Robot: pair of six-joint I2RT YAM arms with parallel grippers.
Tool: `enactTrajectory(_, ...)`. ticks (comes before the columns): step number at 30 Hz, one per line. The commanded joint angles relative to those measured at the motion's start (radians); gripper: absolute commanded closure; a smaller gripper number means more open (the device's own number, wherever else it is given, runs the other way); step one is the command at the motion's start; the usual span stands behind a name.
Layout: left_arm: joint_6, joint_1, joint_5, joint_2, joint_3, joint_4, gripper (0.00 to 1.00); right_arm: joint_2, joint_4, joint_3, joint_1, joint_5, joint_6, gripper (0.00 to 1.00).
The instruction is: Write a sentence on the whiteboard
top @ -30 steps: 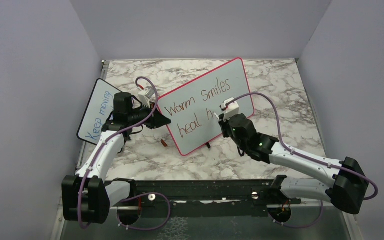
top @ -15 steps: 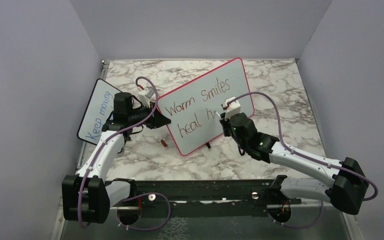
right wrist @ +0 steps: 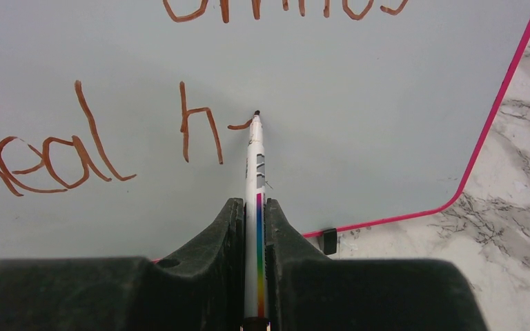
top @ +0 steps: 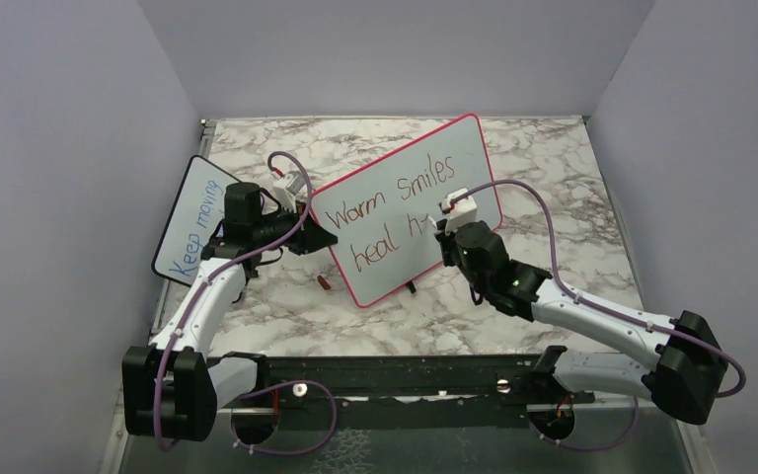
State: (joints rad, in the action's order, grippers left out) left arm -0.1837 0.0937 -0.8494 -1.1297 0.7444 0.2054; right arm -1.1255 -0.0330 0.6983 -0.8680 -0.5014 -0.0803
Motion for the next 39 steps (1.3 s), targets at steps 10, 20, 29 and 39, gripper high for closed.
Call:
enactTrajectory(10, 0.099, -0.02, 0.17, -0.027, -0.004, 0.049, 1.0, -0.023, -0.065, 0.038, 0.008, 0.071, 0.042, 1.0)
enactTrajectory(20, 0.098, -0.02, 0.167, -0.029, -0.002, 0.049, 1.0, -0.022, -0.04, 0.041, 0.007, 0.142, 0.04, 1.0)
enactTrajectory(29, 0.097, -0.02, 0.168, -0.026, -0.002, 0.049, 1.0, -0.019, 0.015, 0.04, 0.007, 0.165, 0.025, 0.99)
enactTrajectory(39, 0.097, -0.02, 0.171, -0.025, -0.004, 0.049, 1.0, -0.003, 0.099, 0.021, 0.007, 0.17, -0.007, 1.0)
